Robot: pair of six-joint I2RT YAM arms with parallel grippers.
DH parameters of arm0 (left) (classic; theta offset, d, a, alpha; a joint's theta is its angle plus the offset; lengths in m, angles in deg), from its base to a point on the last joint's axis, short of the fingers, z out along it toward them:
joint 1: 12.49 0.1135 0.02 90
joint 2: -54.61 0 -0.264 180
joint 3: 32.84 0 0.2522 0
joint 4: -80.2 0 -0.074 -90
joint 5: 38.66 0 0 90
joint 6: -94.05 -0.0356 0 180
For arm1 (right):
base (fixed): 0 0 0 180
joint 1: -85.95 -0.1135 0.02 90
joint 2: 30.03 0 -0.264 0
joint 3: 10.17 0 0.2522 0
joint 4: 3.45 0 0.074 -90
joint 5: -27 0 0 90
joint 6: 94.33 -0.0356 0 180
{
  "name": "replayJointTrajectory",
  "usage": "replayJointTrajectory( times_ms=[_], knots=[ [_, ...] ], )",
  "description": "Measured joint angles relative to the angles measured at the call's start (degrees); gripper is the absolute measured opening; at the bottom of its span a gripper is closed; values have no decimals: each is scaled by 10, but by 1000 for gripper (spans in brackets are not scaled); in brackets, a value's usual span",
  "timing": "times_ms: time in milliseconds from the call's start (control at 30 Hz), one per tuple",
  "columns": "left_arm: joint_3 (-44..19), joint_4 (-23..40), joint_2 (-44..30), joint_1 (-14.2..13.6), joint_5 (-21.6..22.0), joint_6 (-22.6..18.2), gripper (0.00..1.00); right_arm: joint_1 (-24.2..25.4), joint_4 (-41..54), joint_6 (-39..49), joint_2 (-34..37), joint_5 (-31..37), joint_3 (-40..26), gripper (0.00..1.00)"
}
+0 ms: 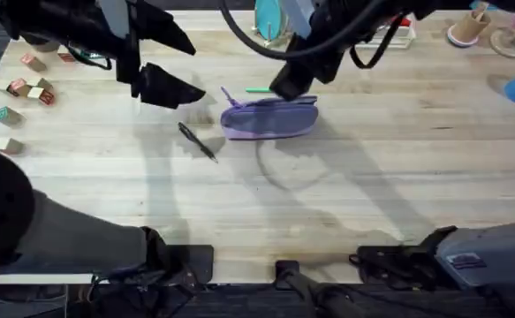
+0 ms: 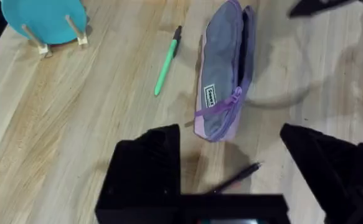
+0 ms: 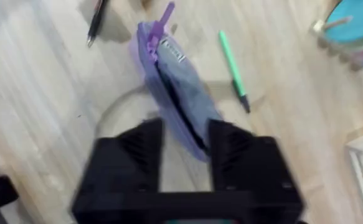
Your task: Unzip the bag, pick up the pens from the table one at a time and place them inside, then zip the bag closed.
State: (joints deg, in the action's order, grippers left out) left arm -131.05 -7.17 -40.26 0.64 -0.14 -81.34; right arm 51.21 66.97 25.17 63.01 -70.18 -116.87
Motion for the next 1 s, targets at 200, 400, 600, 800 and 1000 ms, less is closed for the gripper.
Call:
replayJointTrajectory(
  times_ms=[200,400,600,800,1000],
  knots=[
    [0,0,0,0,0,0,995,0,-13,17,0,2,0,31],
    [0,0,0,0,0,0,995,0,-13,67,0,2,0,31],
    [0,0,0,0,0,0,995,0,-7,96,0,2,0,31],
    [0,0,0,0,0,0,995,0,5,100,0,2,0,31],
    [0,0,0,0,0,0,995,0,15,100,0,2,0,31]
  ],
)
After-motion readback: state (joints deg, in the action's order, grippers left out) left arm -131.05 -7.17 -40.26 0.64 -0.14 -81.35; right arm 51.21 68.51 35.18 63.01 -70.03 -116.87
